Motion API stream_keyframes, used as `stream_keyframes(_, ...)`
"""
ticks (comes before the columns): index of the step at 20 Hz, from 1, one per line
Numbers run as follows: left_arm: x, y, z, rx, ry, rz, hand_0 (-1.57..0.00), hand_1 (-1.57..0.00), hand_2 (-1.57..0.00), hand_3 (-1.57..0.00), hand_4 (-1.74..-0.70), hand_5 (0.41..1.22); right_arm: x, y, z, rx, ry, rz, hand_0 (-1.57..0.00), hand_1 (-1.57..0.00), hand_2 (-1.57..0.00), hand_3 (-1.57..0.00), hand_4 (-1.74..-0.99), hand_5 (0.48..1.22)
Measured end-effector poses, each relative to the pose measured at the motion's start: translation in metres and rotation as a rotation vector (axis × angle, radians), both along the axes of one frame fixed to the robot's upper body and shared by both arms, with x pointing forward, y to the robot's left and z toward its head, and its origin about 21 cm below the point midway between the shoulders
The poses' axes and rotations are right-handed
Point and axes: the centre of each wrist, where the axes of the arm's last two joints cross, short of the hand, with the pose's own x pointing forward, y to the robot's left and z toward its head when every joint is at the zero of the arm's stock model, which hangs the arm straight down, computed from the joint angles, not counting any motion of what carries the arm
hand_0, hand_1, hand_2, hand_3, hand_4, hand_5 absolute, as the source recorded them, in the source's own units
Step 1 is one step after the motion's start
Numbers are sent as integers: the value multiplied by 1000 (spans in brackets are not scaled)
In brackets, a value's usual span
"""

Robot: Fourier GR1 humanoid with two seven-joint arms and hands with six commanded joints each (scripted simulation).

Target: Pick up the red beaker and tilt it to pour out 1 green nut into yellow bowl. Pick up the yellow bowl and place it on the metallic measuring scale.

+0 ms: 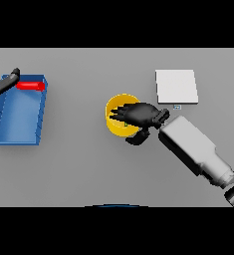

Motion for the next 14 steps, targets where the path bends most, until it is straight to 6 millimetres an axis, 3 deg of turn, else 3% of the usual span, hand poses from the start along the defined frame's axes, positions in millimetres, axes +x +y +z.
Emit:
stream_keyframes(2, -2, 0, -1, -4, -8, -7, 1, 1, 1, 1, -791, 712, 1, 2, -4, -14, -5, -13, -48, -60, -88, -130, -1261, 809)
stream_keyframes(3, -2, 0, -3, -5, -8, -9, 1, 1, 1, 1, -791, 711, 2, 1, -4, -10, -2, -6, -193, -183, -189, -215, -1309, 891)
stream_keyframes(4, -2, 1, 1, -2, -15, -6, 1, 1, 1, 1, -789, 710, 1, 0, -3, -3, -3, 7, -455, -407, -349, -322, -1363, 957)
stream_keyframes(5, -1, -1, 1, -1, -11, -6, 1, 1, 1, 1, -788, 710, 1, -1, -4, 6, -4, 9, -678, -640, -594, -572, -1435, 1010)
stream_keyframes(8, -2, -2, -3, -11, -12, -7, 1, 1, 1, 1, -787, 707, 0, -3, 0, 8, 19, 27, -1114, -1094, -1071, -882, -1578, 1113)
stream_keyframes(11, -2, -1, -3, 5, -11, -7, 1, 1, 1, 1, -784, 711, 2, -2, 2, 3, 34, 31, -1337, -1327, -1246, -1066, -1658, 1166)
stream_keyframes(14, -4, 1, -3, 7, -13, -12, 1, 1, 1, 1, -785, 712, 2, -6, 8, -11, 47, 11, -1451, -1446, -1330, -1171, -1698, 1193)
